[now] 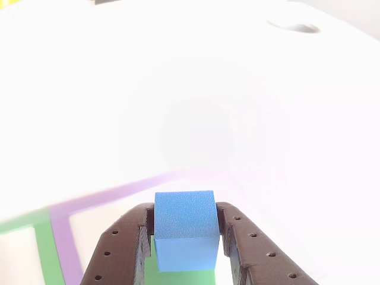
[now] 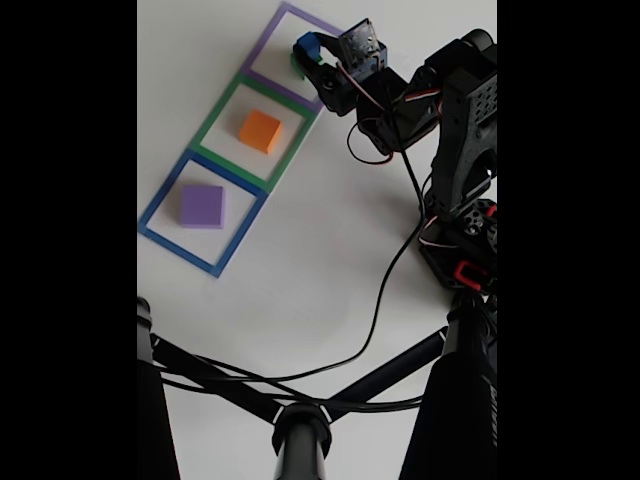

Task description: Tower of hanoi

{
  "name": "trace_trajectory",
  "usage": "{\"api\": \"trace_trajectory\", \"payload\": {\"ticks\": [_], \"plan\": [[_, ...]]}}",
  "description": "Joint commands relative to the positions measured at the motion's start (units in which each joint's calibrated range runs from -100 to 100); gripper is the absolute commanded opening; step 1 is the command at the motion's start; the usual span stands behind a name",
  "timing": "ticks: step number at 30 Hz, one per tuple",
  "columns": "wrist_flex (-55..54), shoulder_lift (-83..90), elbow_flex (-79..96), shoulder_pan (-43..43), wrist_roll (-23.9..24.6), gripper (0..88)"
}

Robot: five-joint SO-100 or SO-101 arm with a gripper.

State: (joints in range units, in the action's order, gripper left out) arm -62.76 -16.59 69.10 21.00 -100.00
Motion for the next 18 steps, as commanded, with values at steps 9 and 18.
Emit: {"api": "trace_trajectory", "payload": {"ticks": [9,18], "plan": [[-2.5,-0.97,-0.92,-0.96,0.0,8.7],[-2.66,-1.21,-0.92,-0.67,0.0,17.2]]}}
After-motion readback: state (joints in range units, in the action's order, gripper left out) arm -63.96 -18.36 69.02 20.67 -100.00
